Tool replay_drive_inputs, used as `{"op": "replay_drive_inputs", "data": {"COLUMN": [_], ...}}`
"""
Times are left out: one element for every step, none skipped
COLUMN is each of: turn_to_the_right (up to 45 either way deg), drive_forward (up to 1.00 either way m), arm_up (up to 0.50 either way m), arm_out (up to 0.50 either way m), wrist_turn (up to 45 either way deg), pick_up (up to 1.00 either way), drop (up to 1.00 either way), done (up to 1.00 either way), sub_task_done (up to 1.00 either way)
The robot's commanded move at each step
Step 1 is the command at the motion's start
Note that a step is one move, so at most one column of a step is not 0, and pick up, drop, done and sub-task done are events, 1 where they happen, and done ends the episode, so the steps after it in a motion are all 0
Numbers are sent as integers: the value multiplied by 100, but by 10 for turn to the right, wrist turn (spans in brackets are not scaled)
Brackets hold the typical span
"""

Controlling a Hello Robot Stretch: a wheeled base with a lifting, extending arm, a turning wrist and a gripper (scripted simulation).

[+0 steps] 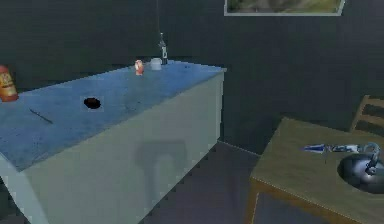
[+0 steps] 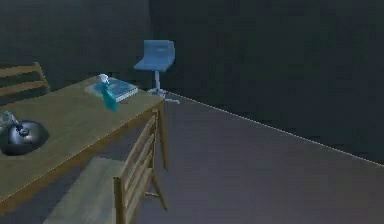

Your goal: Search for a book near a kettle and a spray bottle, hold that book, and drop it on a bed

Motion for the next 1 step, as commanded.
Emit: {"op": "replay_drive_inputs", "data": {"turn_to_the_right": [450], "drive_forward": [0], "arm_up": [0], "arm_out": [0], "wrist_turn": [0], "pick_up": [0], "drop": [0], "done": [0], "sub_task_done": [0]}}
